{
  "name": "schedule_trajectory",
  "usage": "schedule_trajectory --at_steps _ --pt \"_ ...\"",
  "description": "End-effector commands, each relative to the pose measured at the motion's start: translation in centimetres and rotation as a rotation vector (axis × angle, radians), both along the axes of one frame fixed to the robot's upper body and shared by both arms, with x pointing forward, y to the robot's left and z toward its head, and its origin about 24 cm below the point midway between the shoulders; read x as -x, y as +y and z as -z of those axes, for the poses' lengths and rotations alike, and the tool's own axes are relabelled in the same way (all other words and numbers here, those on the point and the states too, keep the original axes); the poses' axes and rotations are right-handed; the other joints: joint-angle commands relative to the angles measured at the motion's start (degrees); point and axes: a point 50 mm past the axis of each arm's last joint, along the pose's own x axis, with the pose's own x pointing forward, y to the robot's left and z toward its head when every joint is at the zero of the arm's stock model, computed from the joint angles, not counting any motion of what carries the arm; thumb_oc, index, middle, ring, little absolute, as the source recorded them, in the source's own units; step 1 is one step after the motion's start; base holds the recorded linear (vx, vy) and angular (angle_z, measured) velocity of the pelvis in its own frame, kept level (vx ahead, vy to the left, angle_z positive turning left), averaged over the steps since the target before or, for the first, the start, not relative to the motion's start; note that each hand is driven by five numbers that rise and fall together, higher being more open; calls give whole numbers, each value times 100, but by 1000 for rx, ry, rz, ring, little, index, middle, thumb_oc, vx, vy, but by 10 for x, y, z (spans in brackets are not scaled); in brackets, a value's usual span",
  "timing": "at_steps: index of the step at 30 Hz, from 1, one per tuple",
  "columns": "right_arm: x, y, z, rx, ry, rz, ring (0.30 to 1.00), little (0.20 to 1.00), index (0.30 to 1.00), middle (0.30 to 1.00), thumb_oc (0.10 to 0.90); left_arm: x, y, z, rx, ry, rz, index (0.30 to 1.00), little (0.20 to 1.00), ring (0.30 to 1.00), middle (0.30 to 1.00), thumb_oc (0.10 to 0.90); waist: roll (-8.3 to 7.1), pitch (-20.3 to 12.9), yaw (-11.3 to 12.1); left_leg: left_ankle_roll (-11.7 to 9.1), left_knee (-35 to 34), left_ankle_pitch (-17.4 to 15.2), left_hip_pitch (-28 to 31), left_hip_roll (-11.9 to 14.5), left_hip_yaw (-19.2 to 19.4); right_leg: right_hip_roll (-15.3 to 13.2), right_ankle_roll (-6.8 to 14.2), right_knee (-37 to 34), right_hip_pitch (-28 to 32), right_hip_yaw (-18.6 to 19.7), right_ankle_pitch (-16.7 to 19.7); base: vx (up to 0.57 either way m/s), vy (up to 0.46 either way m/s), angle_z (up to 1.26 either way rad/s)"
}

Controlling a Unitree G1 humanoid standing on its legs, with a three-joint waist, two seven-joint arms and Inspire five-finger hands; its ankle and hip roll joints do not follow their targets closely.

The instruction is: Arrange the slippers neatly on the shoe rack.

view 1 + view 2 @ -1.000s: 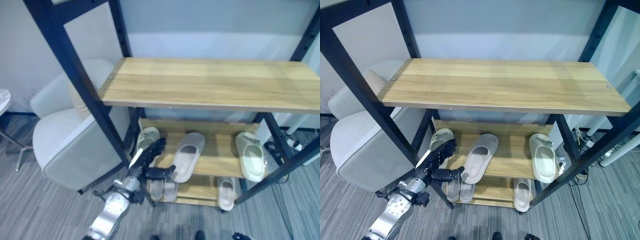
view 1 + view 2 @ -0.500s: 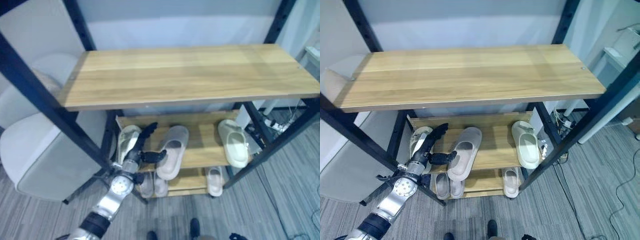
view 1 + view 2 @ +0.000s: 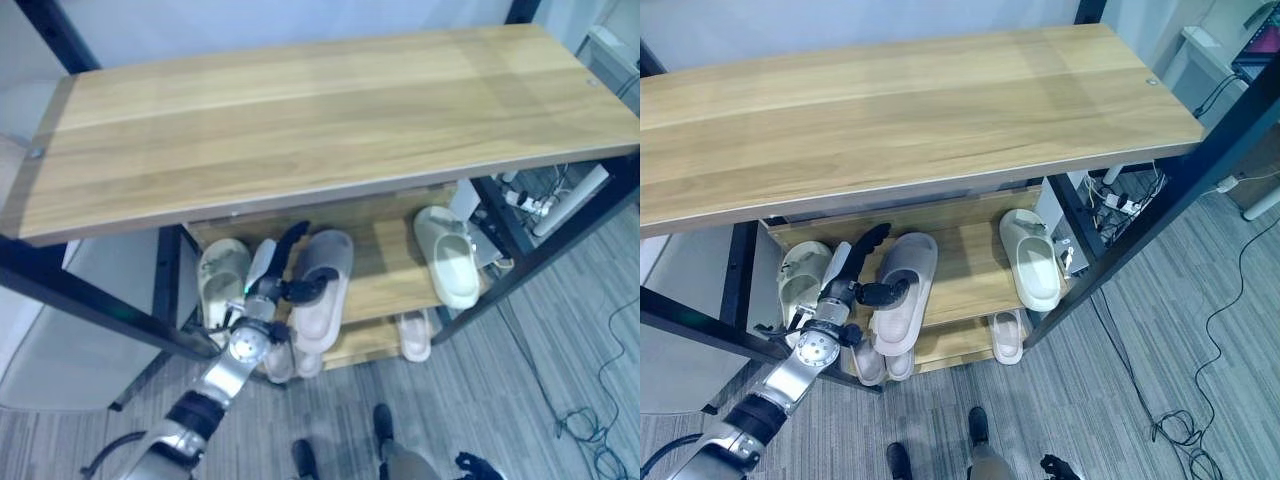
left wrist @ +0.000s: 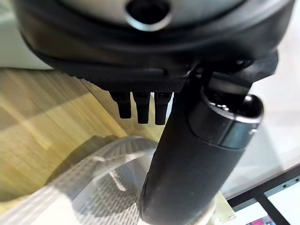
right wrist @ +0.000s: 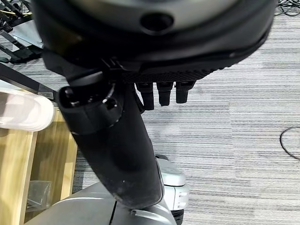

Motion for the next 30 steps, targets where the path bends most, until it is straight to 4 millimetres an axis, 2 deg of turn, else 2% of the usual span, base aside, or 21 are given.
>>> schedule_trajectory --at_steps 1,9,10,13,14,15,18,20,23,27,29,30 --pt "-14 -8 -7 36 -66 -16 900 900 900 900 800 -24 -11 -67 44 -275 37 300 300 300 300 400 -4 51 -48 -186 -40 -207 -258 9 -509 0 410 42 253 -52 -491 0 0 0" --pt "-9 -5 -5 28 -62 -15 900 900 900 900 800 -14 -19 -64 102 -274 81 300 300 300 300 400 -33 20 11 -168 -40 -284 -89 -5 -521 17 400 42 423 -58 -571 34 -6 -2" --pt "-8 -4 -5 26 -58 -9 900 900 900 900 800 -4 -23 -62 157 -275 120 300 300 300 300 400 -35 10 66 -169 -40 -322 31 -13 -552 18 389 42 571 -102 -630 57 -22 -2" --pt "-8 -3 -4 22 -52 -6 900 900 900 900 800 8 -21 -62 240 -269 154 300 300 300 300 400 -35 11 135 -171 -40 -364 169 -21 -591 27 378 42 761 -157 -697 45 -20 4" --pt "-8 -3 -4 22 -47 -4 900 900 900 900 800 13 -21 -59 280 -255 170 300 300 300 300 400 -33 7 165 -173 -40 -375 220 -20 -607 27 373 42 823 -182 -720 60 -23 19" --pt "-8 -3 -3 12 -43 -2 900 900 900 900 800 28 -19 -55 365 -226 216 300 300 300 300 400 -29 -12 245 -169 -40 -413 358 -21 -632 35 362 42 985 -228 -772 56 -22 16" --pt "-7 -3 -3 9 -36 0 900 900 900 900 800 38 -19 -49 414 -186 248 300 300 300 300 400 -32 -23 298 -171 -40 -435 457 -12 -663 44 354 42 1098 -272 -806 35 -17 12" --pt "-5 -4 -3 3 -25 1 900 900 900 900 800 56 -20 -40 498 -114 313 300 300 300 300 400 -48 -62 403 -175 -40 -465 618 8 -710 45 334 42 1285 -318 -863 30 -22 22" --pt "-3 -5 -2 0 -15 -1 900 900 900 900 800 63 -20 -35 520 -71 341 300 300 300 300 400 -57 -69 451 -174 -40 -479 696 22 -726 45 329 42 1376 -349 -891 21 -23 11" --pt "-4 -6 -2 4 -6 -13 900 900 900 900 800 81 -25 -18 605 55 411 300 300 300 300 400 -49 -32 561 -168 -11 -489 851 55 -744 61 277 42 1546 -415 -957 13 -20 6" --pt "-8 -6 -3 4 -12 -27 900 900 900 900 800 87 -35 -3 610 157 461 300 300 300 300 400 -54 142 584 -156 226 -535 834 61 -777 31 220 67 1627 -455 -971 -38 -43 2" --pt "-8 -6 -3 4 -12 -27 900 900 900 900 800 87 -35 -4 610 156 461 300 300 300 300 400 -55 151 583 -156 250 -548 826 61 -782 30 220 66 1632 -458 -971 -234 -48 1"
